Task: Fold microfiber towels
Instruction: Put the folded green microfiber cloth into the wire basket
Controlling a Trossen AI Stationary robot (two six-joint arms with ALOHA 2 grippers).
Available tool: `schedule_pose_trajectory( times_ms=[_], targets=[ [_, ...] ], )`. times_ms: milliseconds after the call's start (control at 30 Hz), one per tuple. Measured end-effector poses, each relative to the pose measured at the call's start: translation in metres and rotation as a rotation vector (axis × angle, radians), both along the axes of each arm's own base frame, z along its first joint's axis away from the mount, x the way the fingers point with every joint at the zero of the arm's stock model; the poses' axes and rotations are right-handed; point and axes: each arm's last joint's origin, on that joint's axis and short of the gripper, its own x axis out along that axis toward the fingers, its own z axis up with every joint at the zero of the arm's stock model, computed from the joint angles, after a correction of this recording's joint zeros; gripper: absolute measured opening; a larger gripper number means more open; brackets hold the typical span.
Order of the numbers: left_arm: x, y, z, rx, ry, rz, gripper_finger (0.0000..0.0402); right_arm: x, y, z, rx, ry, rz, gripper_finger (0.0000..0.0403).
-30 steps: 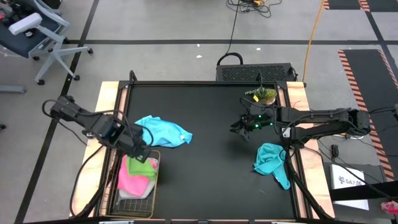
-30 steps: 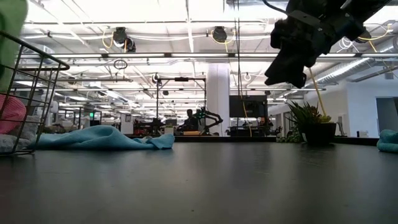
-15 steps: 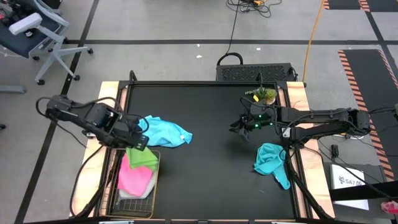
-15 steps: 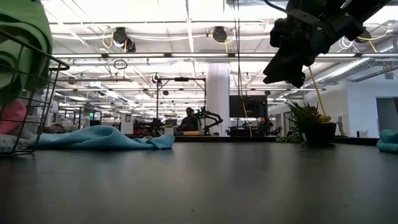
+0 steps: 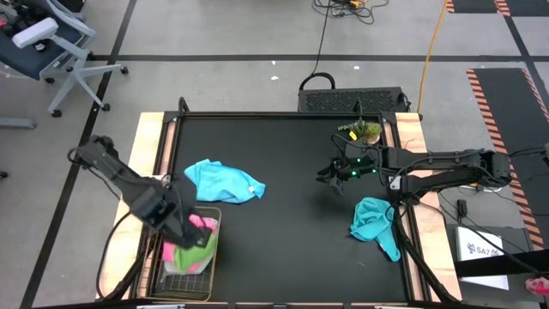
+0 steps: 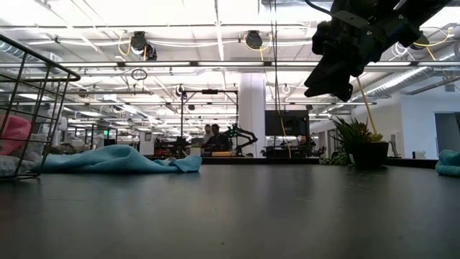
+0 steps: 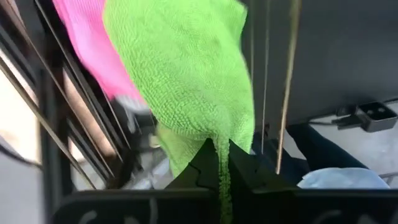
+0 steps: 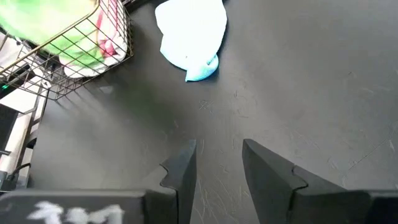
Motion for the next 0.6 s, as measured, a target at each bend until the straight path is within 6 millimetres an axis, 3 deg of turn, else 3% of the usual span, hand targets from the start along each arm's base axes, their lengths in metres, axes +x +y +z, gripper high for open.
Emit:
schedule_pose_trajectory(
  times_ms=[267, 600],
  targets=[
    [0.003, -0.048, -0.026, -0.024, 0.134, 0.052, 0.0015, 0.0, 0.002, 0.0, 0.017, -0.009, 0.066, 0.0121],
    [0.008, -0.061, -0.046, 0.071, 0.154, 0.011, 0.0061, 0.0, 0.003, 0.0, 0.018, -0.017, 0.114, 0.0121]
  ],
)
